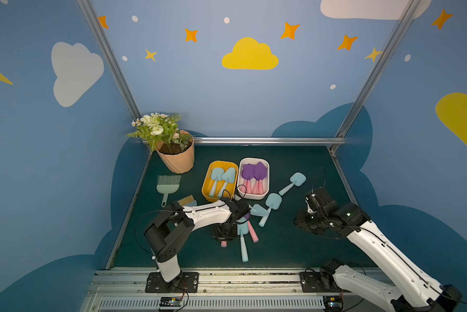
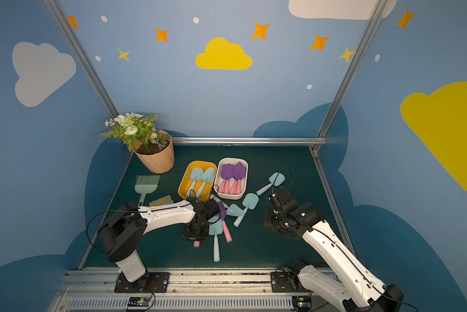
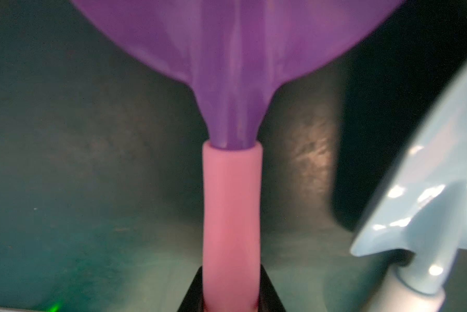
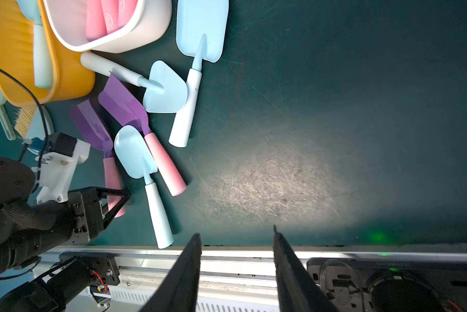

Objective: Sort the small shovels by color and place them into the storage box
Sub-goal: Pick up the shovel from the center of the board.

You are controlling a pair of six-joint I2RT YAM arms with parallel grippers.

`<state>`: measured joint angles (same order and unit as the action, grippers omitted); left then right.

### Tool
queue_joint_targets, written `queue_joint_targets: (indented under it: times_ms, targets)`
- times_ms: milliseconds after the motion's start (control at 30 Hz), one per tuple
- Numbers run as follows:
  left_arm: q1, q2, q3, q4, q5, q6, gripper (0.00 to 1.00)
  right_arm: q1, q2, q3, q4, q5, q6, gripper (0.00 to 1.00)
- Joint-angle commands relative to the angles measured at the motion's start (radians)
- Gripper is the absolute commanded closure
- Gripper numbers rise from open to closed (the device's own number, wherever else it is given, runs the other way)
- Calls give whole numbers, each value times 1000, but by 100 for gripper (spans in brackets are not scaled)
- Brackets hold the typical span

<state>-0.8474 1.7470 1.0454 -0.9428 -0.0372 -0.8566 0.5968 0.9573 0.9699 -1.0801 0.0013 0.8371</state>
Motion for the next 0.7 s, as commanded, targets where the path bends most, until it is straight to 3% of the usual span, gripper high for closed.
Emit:
queue_joint_targets:
  times_ms: [0, 433, 667]
  targets:
    - [5, -43, 1, -70, -32, -2, 94, -5, -9, -9, -2, 1, -2, 55]
    - [1, -213, -87, -151, -19, -47, 97, -6, -4, -5, 7, -7, 0, 55]
    - [-2, -339, 73, -364, -55, -21, 97, -6, 6, -7, 21, -13, -4, 55]
